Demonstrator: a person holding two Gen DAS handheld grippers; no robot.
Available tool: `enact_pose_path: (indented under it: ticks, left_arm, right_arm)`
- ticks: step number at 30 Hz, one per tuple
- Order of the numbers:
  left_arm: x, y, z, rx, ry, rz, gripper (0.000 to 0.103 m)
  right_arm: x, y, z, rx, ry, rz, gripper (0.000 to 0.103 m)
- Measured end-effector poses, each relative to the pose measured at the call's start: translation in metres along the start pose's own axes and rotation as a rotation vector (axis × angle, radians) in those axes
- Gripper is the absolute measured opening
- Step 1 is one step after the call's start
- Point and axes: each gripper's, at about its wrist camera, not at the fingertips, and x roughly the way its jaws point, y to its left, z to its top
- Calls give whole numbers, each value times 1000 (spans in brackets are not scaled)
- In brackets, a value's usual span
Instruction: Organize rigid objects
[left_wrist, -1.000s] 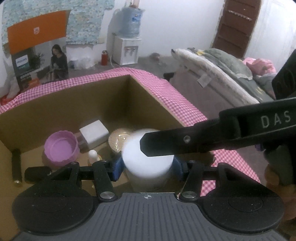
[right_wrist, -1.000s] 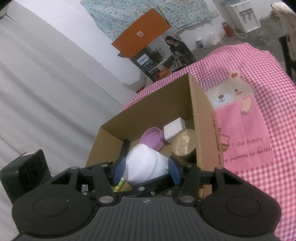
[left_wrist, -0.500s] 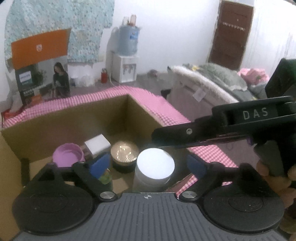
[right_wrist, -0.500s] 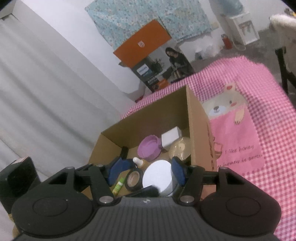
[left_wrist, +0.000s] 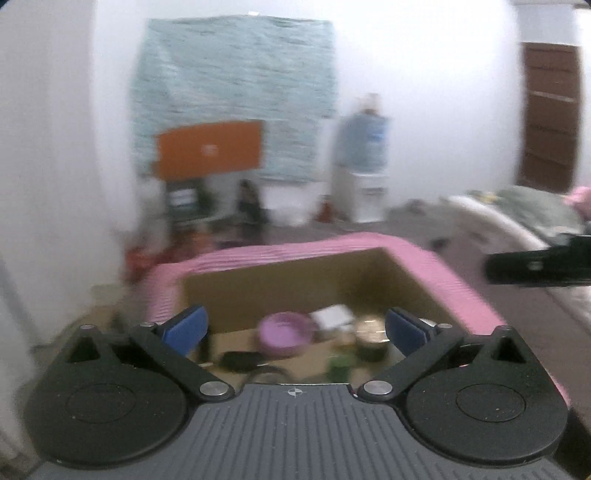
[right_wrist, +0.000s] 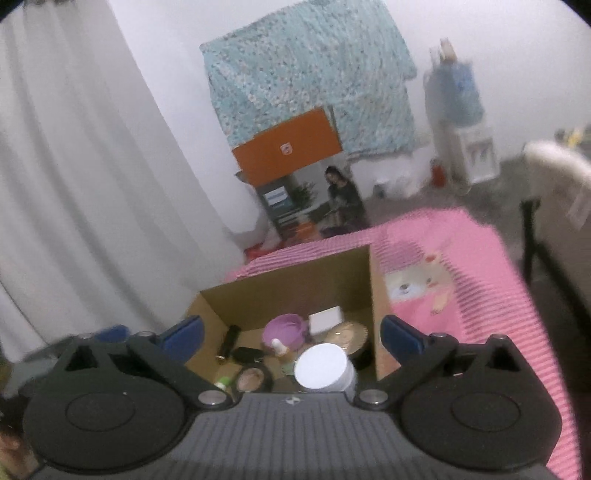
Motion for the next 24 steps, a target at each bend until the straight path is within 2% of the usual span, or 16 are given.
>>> enact_pose_path:
  ticks: [2, 4, 8, 13, 17, 24]
  left_arm:
    - [1, 0, -4, -14, 29, 88, 103]
    - [5, 0, -7, -15, 57, 123, 103]
    - [17, 0, -9, 11, 109, 116, 103]
    - [26, 7, -18, -42, 140, 88, 103]
    - [23, 14, -22, -75, 156, 81, 103]
    - [30, 29, -21, -132, 204, 88, 103]
  right_arm:
    - [-4, 12, -3, -50, -13, -48, 103]
    - [-5, 24, -7, -95, -16, -96, 103]
    - [4, 41, -16, -174, -11, -186, 103]
    - [28, 51, -30, -220, 41, -277, 103]
    - [44, 54, -36, -212, 98, -286, 103]
    - [60, 64, -43, -242, 134, -278, 103]
